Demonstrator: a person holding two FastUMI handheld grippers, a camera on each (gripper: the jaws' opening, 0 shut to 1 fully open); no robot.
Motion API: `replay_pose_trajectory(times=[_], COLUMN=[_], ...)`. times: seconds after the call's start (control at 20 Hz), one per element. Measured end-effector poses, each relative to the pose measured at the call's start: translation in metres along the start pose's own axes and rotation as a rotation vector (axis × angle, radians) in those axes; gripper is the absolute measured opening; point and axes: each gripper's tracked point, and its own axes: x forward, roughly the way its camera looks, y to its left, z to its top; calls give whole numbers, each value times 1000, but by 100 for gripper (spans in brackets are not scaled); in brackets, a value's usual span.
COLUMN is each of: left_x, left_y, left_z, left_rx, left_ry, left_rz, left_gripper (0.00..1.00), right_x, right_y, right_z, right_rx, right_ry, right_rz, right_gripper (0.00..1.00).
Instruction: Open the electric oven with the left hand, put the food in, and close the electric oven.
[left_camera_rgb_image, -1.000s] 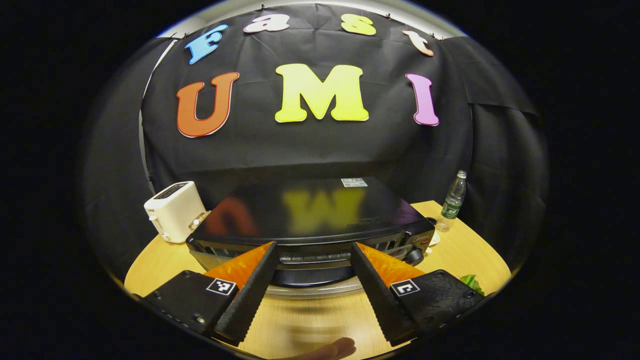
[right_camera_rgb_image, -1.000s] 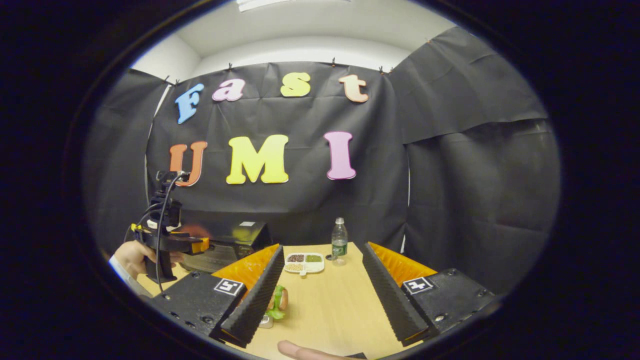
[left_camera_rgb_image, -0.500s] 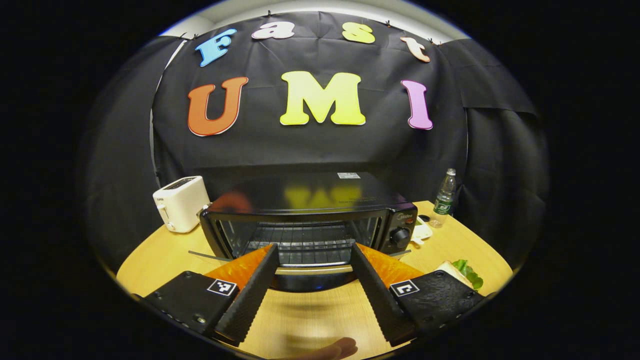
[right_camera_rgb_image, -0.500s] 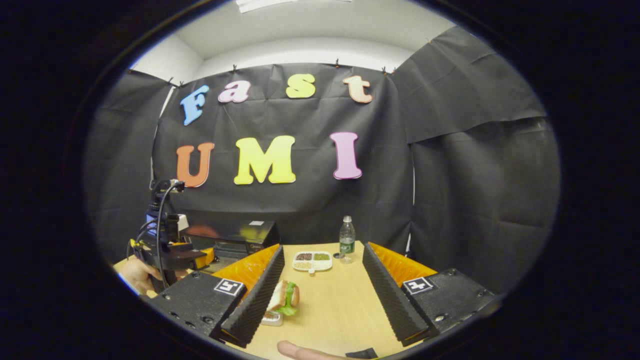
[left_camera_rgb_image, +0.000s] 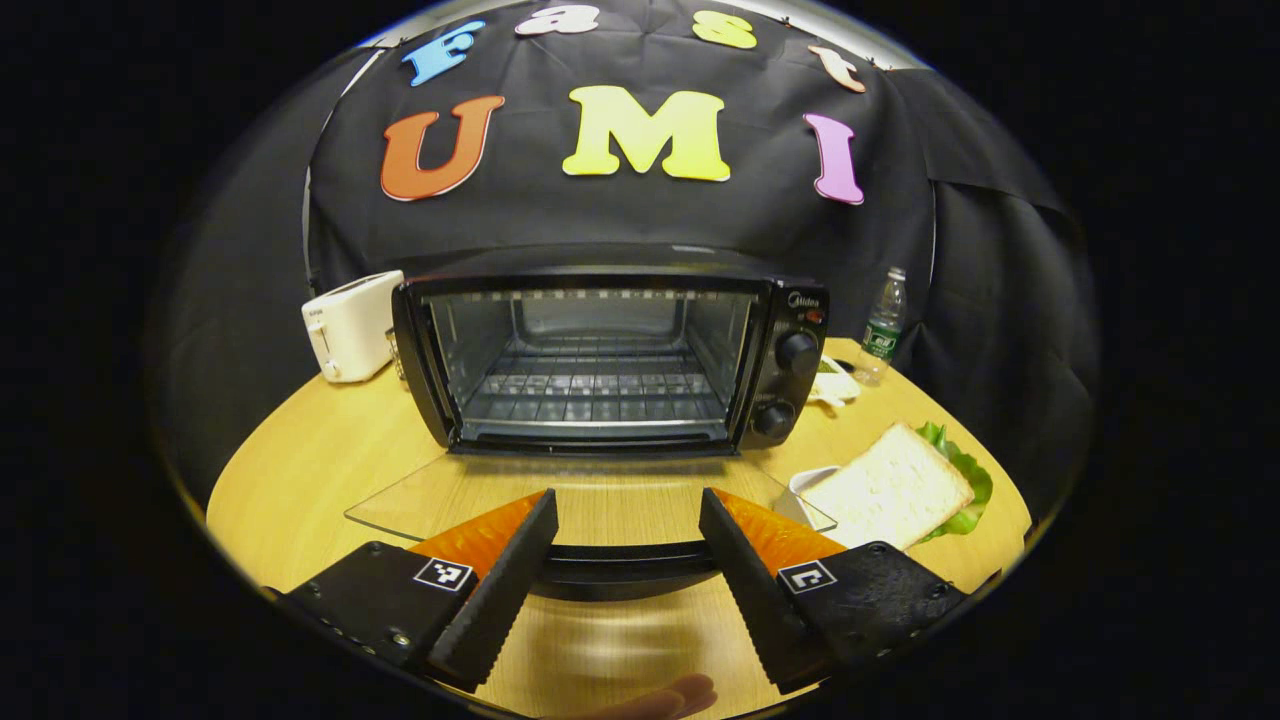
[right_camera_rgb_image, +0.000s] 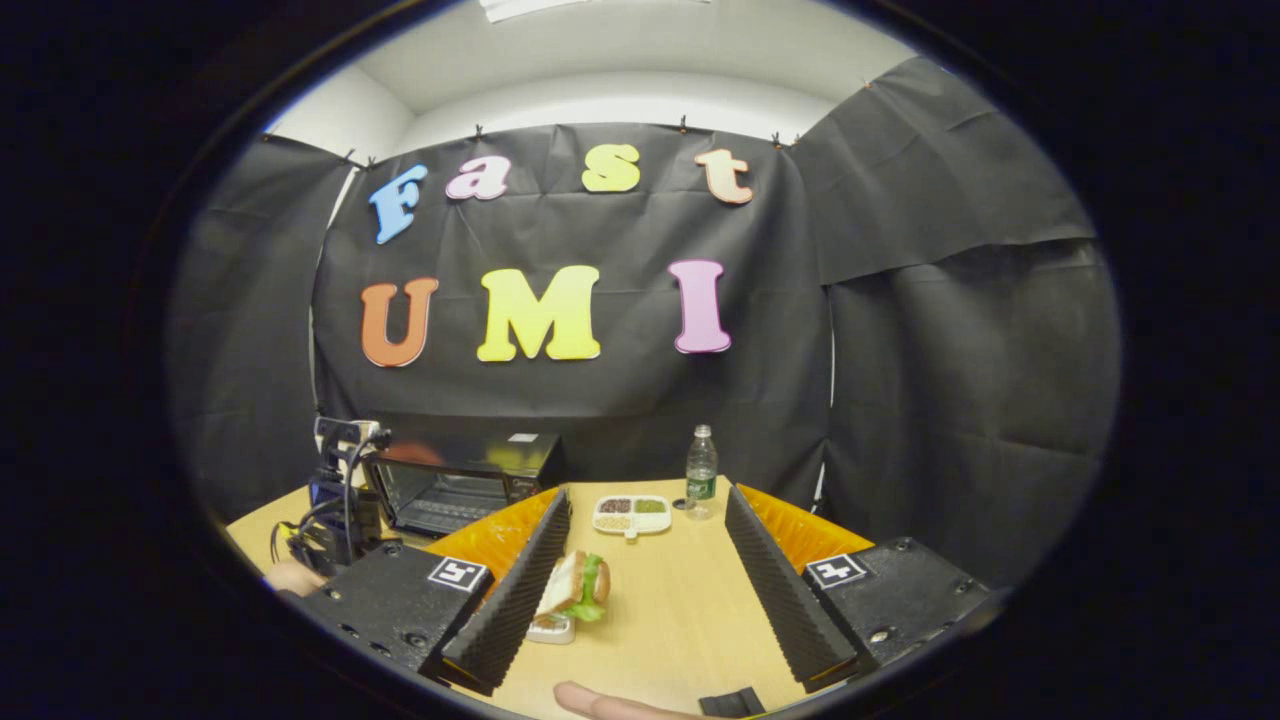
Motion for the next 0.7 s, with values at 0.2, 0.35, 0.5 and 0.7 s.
replay_pose_trajectory(times=[0.2,0.35,0.5,0.7], left_x=[9,20,22,16], left_y=[0,3,4,4], left_z=[-25,-33,-37,-27], left_rx=[-20,-10,11,14], left_ry=[61,48,39,2], left_rz=[-7,10,20,20], left_gripper=[95,96,95,95], right_x=[-5,-4,-1,3], right_y=[4,3,-1,0], right_z=[-2,-6,-10,-12], right_rx=[-11,-13,-13,-6], right_ry=[1,8,15,29], right_rz=[1,0,-11,-4], right_gripper=[96,96,96,96])
